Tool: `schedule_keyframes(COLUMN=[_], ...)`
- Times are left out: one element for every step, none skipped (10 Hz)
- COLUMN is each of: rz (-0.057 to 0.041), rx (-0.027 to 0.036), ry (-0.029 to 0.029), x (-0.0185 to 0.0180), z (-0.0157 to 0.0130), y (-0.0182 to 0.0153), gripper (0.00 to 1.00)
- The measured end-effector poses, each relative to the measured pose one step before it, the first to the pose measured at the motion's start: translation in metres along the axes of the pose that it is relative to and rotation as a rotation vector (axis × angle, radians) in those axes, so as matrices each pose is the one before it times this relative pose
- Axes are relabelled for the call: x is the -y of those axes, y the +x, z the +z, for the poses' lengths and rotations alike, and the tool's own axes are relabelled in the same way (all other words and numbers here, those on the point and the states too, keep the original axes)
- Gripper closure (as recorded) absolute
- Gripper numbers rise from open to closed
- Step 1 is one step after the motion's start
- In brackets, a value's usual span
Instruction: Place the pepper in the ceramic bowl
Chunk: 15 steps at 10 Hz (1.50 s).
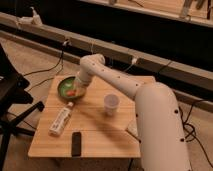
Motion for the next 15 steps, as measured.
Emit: schedule_keyframes(rz=[-0.00198, 0.00772, 0.01295, 0.01574, 0.01835, -0.00532, -0.00377, -0.01037, 0.0005, -0.00192, 0.00496, 0.00097, 0.00056, -0.00092, -0.00089], rx=[0.01807, 0.01228, 0.0217, 0.03227, 0.01125, -0.00936, -0.01046, -0.0015, 0.00258, 0.00347, -0.00005, -0.00284, -0.0017, 0.00184, 0.00002], ry=[0.0243, 0.02289, 0.03571, 0.06009, 0.04261, 0.0135, -0.02614, -0.05902, -0.01734, 0.01581, 0.02451, 0.01308, -0.00557, -0.01361, -0.00863], x=[0.01097, 0.00691, 0.00828, 0.01036, 0.00679, 0.00195, -0.00437, -0.00904, -0.00323, 0.0019, 0.00445, 0.00369, 0.00183, -0.00163, -0.00238], z=[0.00196, -0.00117, -0.00352, -0.00238, -0.00098, -0.00077, 0.00068, 0.00004, 0.0, -0.00019, 0.00054, -0.00119, -0.00384, -0.00096, 0.00071], y=[-0.00565, 0.0032, 0.0023, -0.00268, -0.00142, 0.00051, 0.00091, -0.00243, -0.00203, -0.00199, 0.00143, 0.0019, -0.00223, -0.00415, 0.00033], gripper=[1.0, 1.0, 1.0, 0.97, 0.87, 0.76, 0.67, 0.57, 0.55, 0.55, 0.55, 0.55, 0.55, 0.55, 0.55])
